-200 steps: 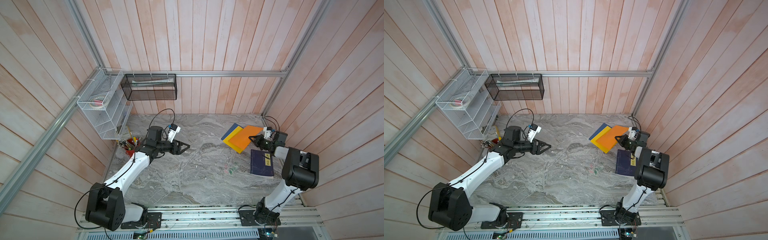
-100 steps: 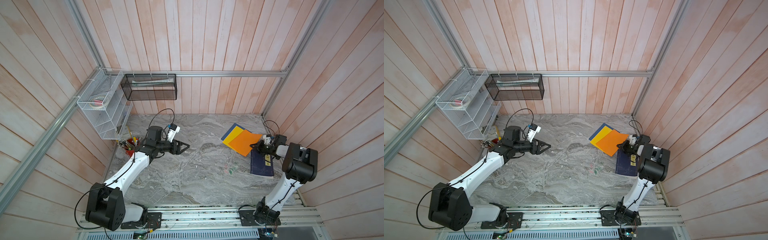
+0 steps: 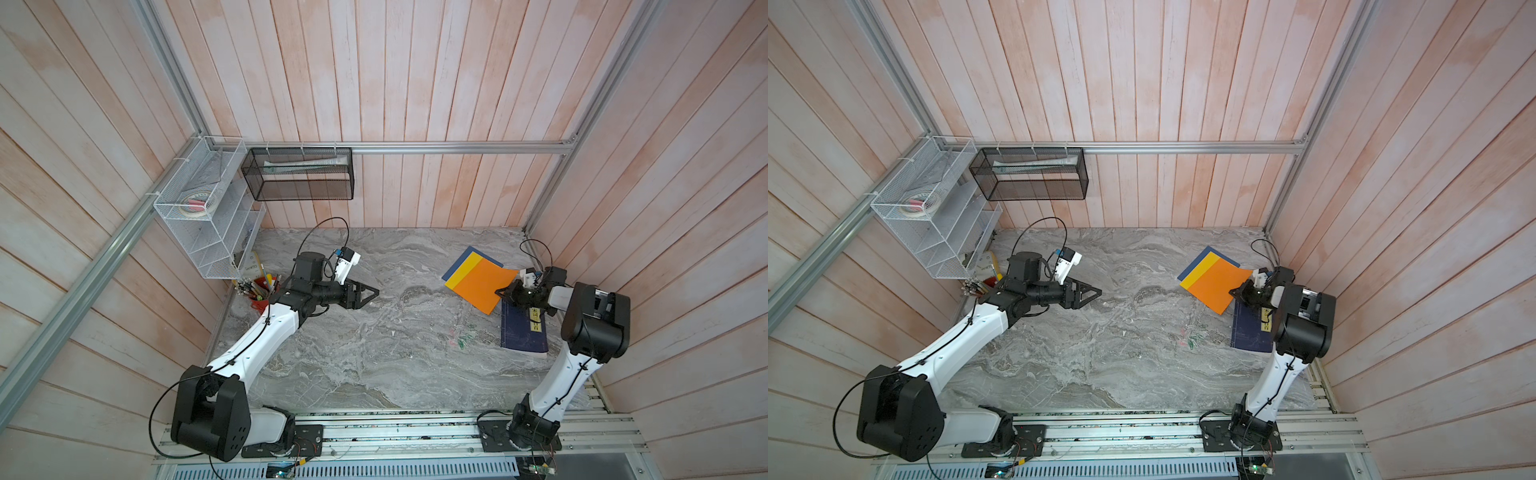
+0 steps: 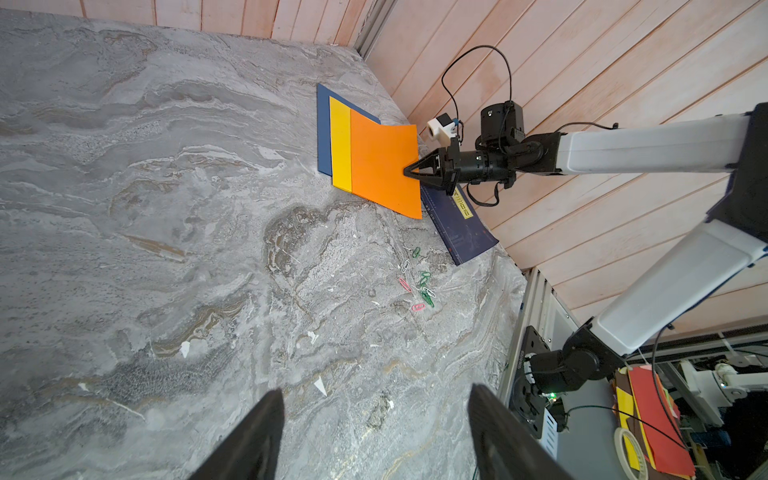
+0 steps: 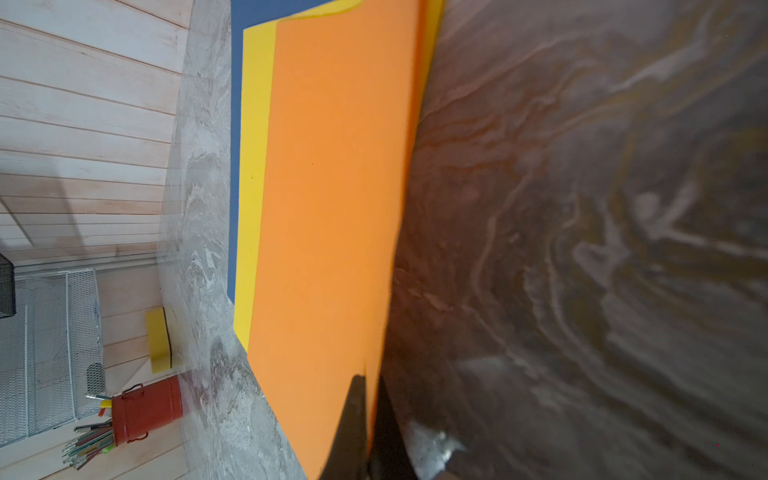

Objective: Unclip the paperclips from the documents
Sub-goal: Place the document at the document.

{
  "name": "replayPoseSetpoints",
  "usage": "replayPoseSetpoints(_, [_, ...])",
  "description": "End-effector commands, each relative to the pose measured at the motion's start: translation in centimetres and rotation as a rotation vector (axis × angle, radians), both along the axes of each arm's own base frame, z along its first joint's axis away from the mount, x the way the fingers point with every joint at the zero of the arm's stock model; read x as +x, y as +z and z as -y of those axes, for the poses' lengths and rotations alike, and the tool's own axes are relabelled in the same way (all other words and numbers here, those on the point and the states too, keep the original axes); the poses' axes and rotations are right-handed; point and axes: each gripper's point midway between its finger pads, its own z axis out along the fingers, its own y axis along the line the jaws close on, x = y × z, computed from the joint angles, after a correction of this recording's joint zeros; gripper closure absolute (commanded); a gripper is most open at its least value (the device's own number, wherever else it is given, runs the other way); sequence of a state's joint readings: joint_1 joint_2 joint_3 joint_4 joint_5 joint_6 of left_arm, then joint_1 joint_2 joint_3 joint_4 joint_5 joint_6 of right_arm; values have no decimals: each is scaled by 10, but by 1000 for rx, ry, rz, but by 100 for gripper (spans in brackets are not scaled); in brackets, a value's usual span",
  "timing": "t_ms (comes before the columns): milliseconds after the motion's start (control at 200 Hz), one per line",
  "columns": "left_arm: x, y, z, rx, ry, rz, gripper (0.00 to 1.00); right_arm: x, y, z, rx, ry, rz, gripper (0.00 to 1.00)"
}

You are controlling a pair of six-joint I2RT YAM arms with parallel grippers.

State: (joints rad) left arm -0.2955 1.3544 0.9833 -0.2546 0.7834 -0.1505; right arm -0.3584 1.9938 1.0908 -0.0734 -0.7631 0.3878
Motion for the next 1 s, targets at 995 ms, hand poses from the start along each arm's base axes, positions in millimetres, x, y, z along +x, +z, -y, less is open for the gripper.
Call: replayPoseSetpoints(995, [4,-5,-5,21,30,0,27,-1,53,13,-265,-11,-12,56])
